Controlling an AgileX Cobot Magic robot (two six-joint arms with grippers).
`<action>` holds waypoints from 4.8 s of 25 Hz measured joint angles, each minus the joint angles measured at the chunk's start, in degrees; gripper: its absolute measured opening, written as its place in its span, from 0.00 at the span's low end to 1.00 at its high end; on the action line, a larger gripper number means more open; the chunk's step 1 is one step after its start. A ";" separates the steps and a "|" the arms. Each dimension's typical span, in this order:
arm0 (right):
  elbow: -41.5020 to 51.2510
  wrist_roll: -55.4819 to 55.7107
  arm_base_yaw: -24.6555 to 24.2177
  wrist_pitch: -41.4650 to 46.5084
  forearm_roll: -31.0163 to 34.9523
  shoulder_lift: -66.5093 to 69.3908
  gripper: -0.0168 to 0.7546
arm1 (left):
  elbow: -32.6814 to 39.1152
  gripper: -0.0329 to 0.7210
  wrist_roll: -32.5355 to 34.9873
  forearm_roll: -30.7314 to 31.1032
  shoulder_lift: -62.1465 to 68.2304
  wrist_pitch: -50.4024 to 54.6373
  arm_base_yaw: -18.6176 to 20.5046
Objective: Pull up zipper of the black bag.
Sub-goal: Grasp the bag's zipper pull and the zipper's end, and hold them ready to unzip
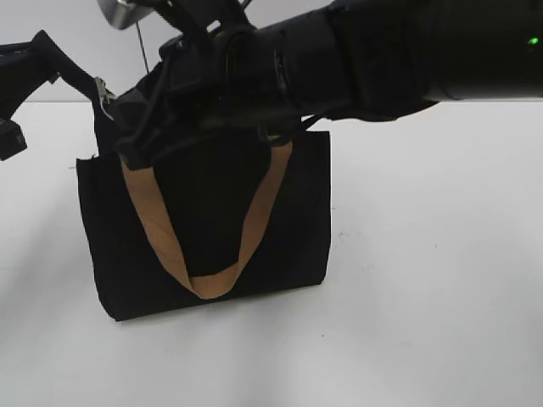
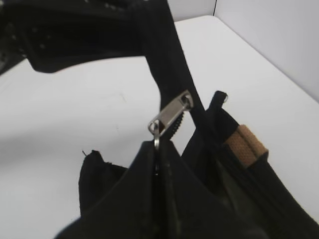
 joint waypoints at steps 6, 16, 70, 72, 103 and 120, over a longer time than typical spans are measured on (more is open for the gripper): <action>-0.05 2.43 0.00 0.11 1.33 3.17 0.02 | 0.00 0.05 0.00 0.58 0.00 -0.65 0.00; -0.11 2.81 0.00 1.36 1.60 3.54 0.02 | 0.00 0.05 0.00 0.96 0.00 -0.65 0.00; 0.12 4.69 -1.17 -2.85 1.19 0.14 0.02 | 0.00 0.05 0.00 1.04 0.00 -2.81 0.00; 1.01 5.89 -2.33 -2.69 1.12 0.12 0.02 | 0.00 0.05 0.00 1.17 0.00 -2.84 0.00; 2.70 24.37 -8.92 1.95 -14.49 -0.25 0.02 | 0.48 0.05 5.86 -4.23 0.00 -3.59 -0.17; 2.98 26.72 -12.61 2.87 -16.03 -0.30 0.02 | 0.48 0.05 6.05 -6.33 0.00 -0.09 2.10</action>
